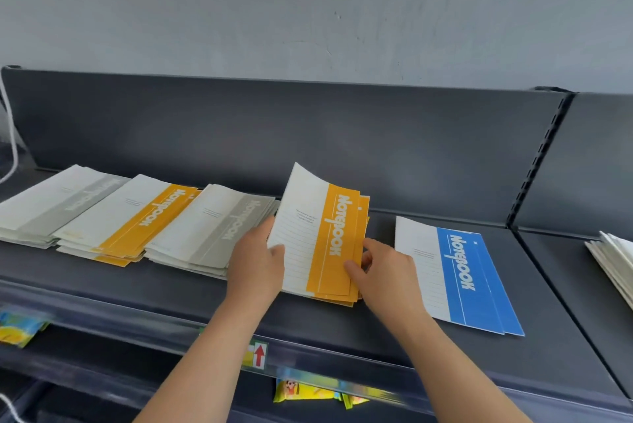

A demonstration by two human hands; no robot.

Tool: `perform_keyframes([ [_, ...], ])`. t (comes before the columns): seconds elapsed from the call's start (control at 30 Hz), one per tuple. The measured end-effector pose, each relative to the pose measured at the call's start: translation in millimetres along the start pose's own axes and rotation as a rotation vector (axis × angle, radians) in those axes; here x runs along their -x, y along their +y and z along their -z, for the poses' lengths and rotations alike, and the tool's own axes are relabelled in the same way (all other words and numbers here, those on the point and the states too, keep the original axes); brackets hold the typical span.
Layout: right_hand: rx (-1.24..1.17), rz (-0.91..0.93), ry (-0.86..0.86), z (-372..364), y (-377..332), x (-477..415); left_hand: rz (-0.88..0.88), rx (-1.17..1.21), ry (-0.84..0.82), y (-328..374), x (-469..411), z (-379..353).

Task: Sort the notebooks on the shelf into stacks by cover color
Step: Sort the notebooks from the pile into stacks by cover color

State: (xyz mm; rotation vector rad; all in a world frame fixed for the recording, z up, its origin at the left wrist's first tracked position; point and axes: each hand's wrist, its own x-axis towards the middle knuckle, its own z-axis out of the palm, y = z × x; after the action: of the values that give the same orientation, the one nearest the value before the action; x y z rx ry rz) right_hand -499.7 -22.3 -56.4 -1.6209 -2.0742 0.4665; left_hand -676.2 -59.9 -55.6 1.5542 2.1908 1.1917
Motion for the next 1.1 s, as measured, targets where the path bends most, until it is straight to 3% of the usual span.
perform_keyframes([
  [0.23, 0.311, 0.030, -0.018, -8.8, -5.9, -3.5, 0.007, -0.120, -0.076, -14.1, -6.0, -3.3],
  [0.4, 0.230, 0.066, 0.079, 4.5, -4.7, 4.2, -0.014, -0.250, 0.018, -5.0, -2.6, -0.1],
  [0.5, 0.168, 0.045, 0.160, 22.1, 7.6, 13.3, -0.055, -0.177, 0.045, 16.7, 5.9, -1.9],
  [0.7, 0.178, -0.056, 0.286, 63.9, 56.4, 37.2, -0.269, -0.052, -0.077, 69.9, 34.1, -33.4],
  [1.1, 0.260, -0.226, 0.386, 166.3, 203.4, 85.2, -0.418, -0.029, -0.274, 190.1, 92.5, -143.8],
])
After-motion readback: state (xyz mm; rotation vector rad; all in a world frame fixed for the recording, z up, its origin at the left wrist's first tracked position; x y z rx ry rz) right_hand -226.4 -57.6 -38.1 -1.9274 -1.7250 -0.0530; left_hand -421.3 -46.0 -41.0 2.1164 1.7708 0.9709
